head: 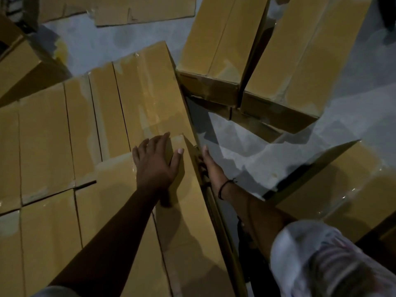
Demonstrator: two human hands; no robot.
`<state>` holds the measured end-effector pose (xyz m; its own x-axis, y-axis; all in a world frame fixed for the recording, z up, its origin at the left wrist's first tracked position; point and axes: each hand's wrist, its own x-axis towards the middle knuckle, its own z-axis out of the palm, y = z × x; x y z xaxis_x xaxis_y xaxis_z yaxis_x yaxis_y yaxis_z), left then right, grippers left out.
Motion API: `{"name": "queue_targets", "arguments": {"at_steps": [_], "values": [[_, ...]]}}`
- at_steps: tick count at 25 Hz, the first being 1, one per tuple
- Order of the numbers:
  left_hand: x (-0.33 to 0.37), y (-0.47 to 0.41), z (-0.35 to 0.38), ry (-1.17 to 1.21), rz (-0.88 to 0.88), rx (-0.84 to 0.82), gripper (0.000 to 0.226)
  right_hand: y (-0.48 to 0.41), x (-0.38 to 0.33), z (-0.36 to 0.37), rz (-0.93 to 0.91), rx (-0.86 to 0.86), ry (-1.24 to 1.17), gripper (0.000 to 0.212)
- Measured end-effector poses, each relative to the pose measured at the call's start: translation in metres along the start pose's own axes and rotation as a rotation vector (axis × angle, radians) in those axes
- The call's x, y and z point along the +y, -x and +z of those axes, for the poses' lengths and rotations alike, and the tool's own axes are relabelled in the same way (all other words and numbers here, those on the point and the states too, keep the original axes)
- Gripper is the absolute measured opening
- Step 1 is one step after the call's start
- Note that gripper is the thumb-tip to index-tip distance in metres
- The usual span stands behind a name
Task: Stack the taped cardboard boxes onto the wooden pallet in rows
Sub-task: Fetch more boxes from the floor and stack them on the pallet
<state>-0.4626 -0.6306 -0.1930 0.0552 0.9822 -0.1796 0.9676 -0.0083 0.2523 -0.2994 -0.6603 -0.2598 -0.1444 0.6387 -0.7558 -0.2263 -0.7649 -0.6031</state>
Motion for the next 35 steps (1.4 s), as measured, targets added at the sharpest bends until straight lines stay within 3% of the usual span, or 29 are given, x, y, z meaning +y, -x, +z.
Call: {"name": "queue_targets", "arguments": {"at_steps": [2,6,9,19,22,27,32,35], "values": [[0.001,-0.002,0.005,0.021,-0.001,0.028,0.066,-0.014,0.000,-0.006,0.057,0.099,0.008,0.084],[-0.001,-0.003,0.008,0.029,0.003,0.062,0.064,-0.025,0.005,0.000,0.112,0.059,0.049,0.074],[-0.005,0.000,0.009,0.041,0.023,0.078,0.065,-0.021,0.003,0.009,0.065,0.058,0.029,0.060],[0.005,0.016,0.000,-0.020,0.059,-0.035,0.077,0.007,-0.005,0.018,-0.062,-0.013,0.030,0.059],[0.006,0.057,0.000,-0.014,0.087,-0.052,0.073,0.034,0.001,0.018,-0.175,-0.018,0.051,0.072],[-0.005,0.160,0.019,-0.011,0.041,-0.039,0.074,0.122,0.039,0.019,-0.392,0.090,0.409,0.063],[-0.010,0.283,0.051,-0.033,0.137,-0.018,0.076,0.202,0.139,0.018,-0.366,0.204,0.579,0.069],[-0.018,0.303,0.056,-0.080,0.192,-0.079,0.082,0.229,0.180,0.006,-0.324,0.292,0.654,0.068]]}}
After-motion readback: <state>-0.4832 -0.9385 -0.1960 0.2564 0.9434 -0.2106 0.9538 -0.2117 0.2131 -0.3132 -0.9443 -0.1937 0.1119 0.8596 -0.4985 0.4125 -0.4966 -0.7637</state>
